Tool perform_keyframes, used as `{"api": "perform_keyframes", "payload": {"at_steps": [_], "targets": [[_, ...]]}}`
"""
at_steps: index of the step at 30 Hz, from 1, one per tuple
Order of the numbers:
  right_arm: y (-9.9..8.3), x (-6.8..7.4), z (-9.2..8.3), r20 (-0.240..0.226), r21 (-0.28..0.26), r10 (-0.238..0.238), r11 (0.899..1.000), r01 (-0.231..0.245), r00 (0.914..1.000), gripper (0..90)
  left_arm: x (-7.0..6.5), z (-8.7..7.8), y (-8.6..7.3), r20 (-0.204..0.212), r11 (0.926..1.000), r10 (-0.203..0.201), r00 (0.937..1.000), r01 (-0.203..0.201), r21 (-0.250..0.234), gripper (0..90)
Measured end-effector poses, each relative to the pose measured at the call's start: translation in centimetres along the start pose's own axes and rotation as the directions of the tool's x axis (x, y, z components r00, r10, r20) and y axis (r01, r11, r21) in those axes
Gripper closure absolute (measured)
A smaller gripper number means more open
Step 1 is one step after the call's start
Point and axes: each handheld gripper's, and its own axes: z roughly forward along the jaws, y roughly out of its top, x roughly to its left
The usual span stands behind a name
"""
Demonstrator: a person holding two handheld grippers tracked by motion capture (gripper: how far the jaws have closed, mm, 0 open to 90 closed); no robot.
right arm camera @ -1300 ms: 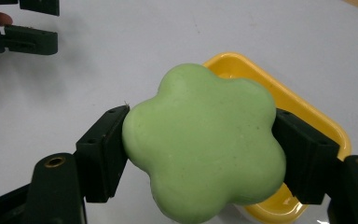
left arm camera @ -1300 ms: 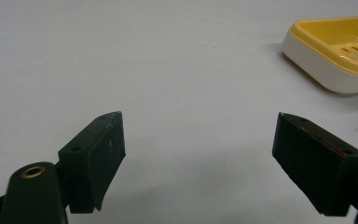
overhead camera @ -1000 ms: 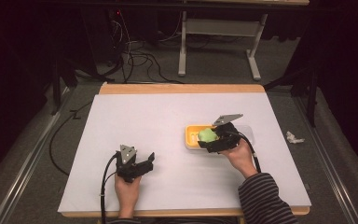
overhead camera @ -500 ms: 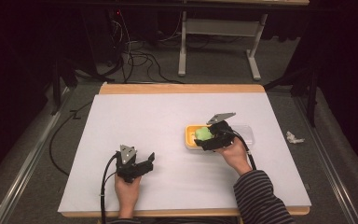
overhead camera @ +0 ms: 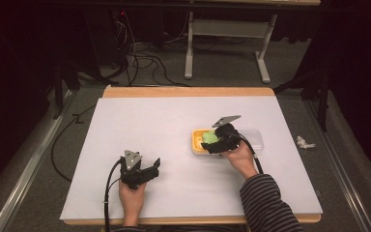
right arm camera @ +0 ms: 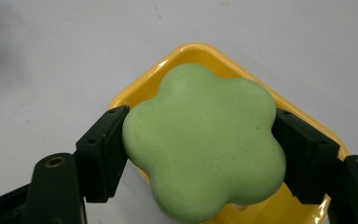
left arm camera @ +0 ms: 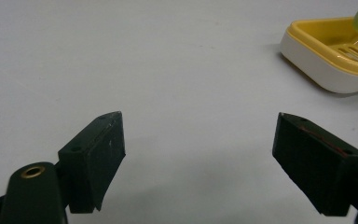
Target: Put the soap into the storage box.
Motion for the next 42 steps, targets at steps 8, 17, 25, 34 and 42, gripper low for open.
{"api": "perform_keyframes", "payload": {"at_steps": [8,17,25,34,42], "targets": [[-0.1,-0.3,0.7,0.022,0.013,0.021,1.000,-0.021,0.9995,26.6,0.0,0.0,0.0,0.000,1.0000,0.001,1.0000,-0.001,0.001,17.4],[-0.2,-0.5,1.4,0.038,0.028,0.028,0.999,-0.030,0.9989,26.6,0.0,0.0,0.0,0.000,1.0000,0.001,1.0000,-0.001,0.001,17.4],[-0.2,-0.6,1.7,0.057,0.039,0.032,0.999,-0.034,0.9979,26.5,0.0,0.0,0.0,0.000,1.0000,0.001,1.0000,-0.001,0.001,17.4],[-0.3,-0.6,2.2,0.083,0.059,0.036,0.997,-0.041,0.9959,26.5,0.0,0.0,0.0,0.001,1.0000,0.002,1.0000,-0.002,0.001,17.4],[-0.3,-0.5,2.1,0.081,0.053,0.039,0.998,-0.044,0.9959,26.5,0.0,0.0,0.0,0.001,1.0000,0.002,1.0000,-0.002,0.002,17.3]]}}
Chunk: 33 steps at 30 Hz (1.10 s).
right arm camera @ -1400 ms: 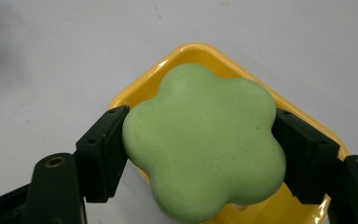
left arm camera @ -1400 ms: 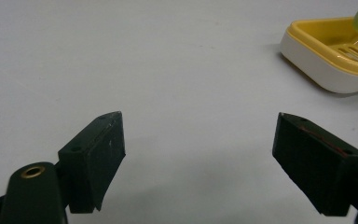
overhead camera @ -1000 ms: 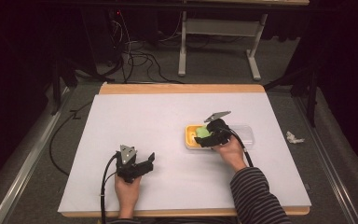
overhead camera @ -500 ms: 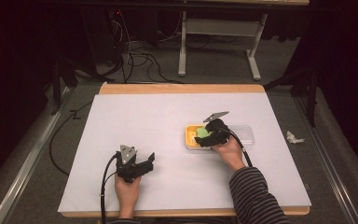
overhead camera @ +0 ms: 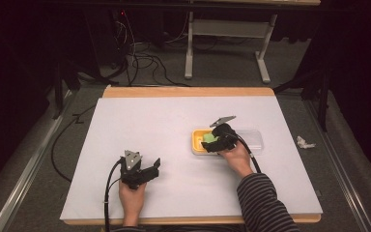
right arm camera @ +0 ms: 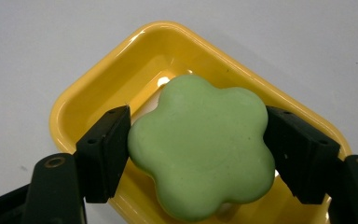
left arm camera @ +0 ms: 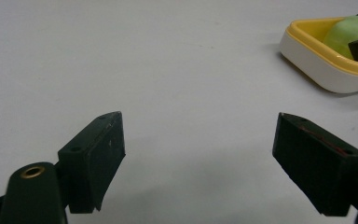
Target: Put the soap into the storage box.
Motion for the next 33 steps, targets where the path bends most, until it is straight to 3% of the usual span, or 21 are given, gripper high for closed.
{"api": "perform_keyframes", "payload": {"at_steps": [10,19,26,33], "targets": [[-0.2,-0.3,0.3,-0.021,0.014,0.035,0.999,-0.035,0.9992,26.0,0.0,0.0,0.0,0.000,1.0000,0.000,1.0000,0.000,-0.003,17.4],[-0.2,-0.2,0.3,-0.008,0.015,0.028,0.999,-0.028,0.9996,25.6,0.0,0.0,0.0,0.001,1.0000,0.001,1.0000,-0.001,-0.003,17.4],[0.0,0.1,-0.7,0.009,-0.038,0.011,0.999,-0.011,0.9999,25.6,0.0,0.0,0.0,0.001,1.0000,0.001,1.0000,-0.001,-0.001,17.4],[0.0,0.2,-1.4,0.015,-0.059,0.005,0.998,-0.004,0.9999,26.1,0.0,0.0,-0.1,0.001,1.0000,0.001,1.0000,-0.001,-0.002,17.4]]}}
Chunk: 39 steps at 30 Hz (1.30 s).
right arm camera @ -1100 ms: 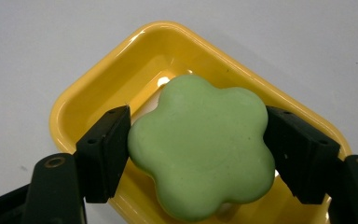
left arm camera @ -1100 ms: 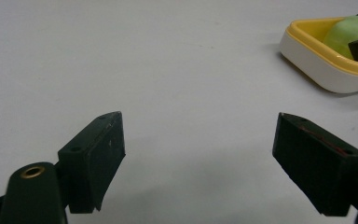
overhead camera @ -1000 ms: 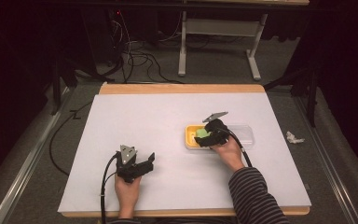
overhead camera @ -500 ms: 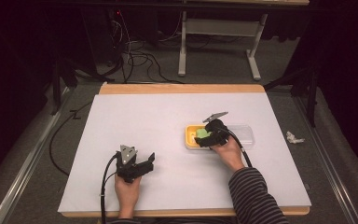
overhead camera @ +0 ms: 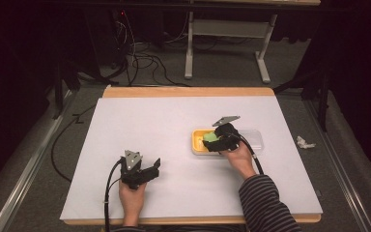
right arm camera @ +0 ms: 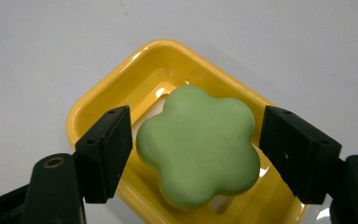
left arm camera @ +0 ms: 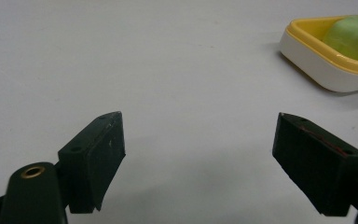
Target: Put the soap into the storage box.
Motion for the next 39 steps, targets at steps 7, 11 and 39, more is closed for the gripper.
{"api": "perform_keyframes", "payload": {"at_steps": [7,11,39], "targets": [[-0.1,-0.1,-0.6,0.006,-0.022,-0.015,1.000,0.016,0.9999,26.5,0.0,0.0,0.0,-0.001,0.9999,0.008,1.0000,-0.008,0.010,17.4],[-0.4,-0.1,-0.9,0.002,-0.026,-0.018,1.000,0.018,0.9998,26.7,0.0,0.0,0.0,-0.001,0.9999,0.007,1.0000,-0.007,0.011,17.4],[-1.3,0.0,-3.8,-0.011,-0.083,-0.038,0.996,0.036,0.9992,26.9,-0.1,0.0,-0.1,-0.001,0.9999,0.012,0.9999,-0.012,0.010,17.4]]}}
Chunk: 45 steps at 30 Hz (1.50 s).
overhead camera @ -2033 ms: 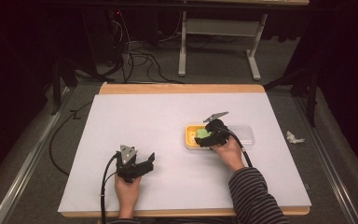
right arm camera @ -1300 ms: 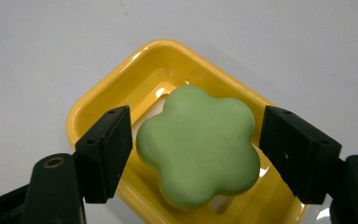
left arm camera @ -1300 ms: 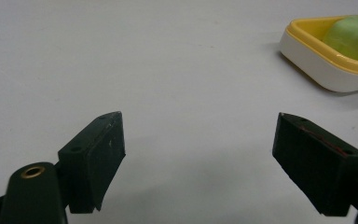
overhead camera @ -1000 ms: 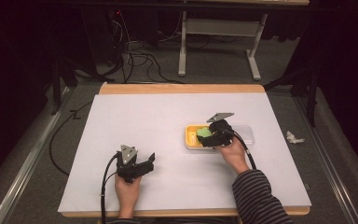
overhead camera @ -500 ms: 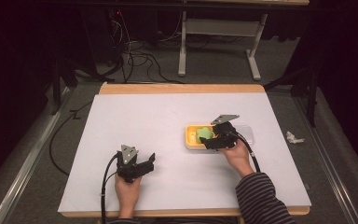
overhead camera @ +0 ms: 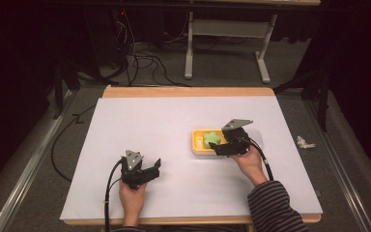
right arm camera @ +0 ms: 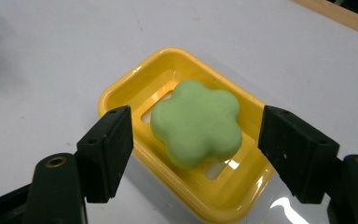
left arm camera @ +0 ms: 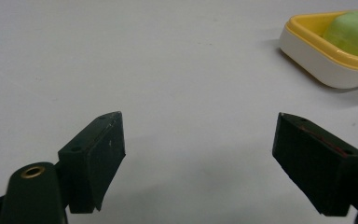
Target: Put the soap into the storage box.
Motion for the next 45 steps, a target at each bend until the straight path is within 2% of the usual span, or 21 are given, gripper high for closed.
{"api": "perform_keyframes", "payload": {"at_steps": [9,22,25,29,33,45], "targets": [[-0.2,0.5,-0.9,-0.003,-0.015,-0.021,1.000,0.021,0.9998,26.9,0.0,0.0,0.0,-0.001,1.0000,0.002,1.0000,-0.002,0.002,17.4],[-1.1,0.6,-1.8,-0.016,-0.035,-0.015,0.999,0.015,0.9998,26.9,0.0,0.0,0.0,-0.002,1.0000,-0.003,1.0000,0.003,0.001,17.4],[-1.3,0.7,-2.2,-0.012,-0.042,-0.021,0.999,0.021,0.9997,26.9,-0.1,0.0,-0.1,-0.002,0.9999,0.011,0.9999,-0.011,0.010,17.4],[-1.5,0.7,-2.5,-0.010,-0.049,-0.018,0.999,0.017,0.9998,26.9,0.0,0.0,0.0,-0.001,1.0000,0.002,1.0000,-0.002,0.004,17.3],[-1.7,0.8,-2.8,-0.011,-0.064,-0.015,0.998,0.014,0.9998,27.0,-0.1,0.0,-0.1,-0.005,0.9999,0.015,0.9999,-0.015,0.009,17.3],[-2.7,1.0,-3.6,-0.017,-0.073,-0.015,0.997,0.014,0.9997,27.0,-0.1,0.0,-0.1,-0.004,0.9998,0.015,0.9999,-0.015,0.010,17.4]]}}
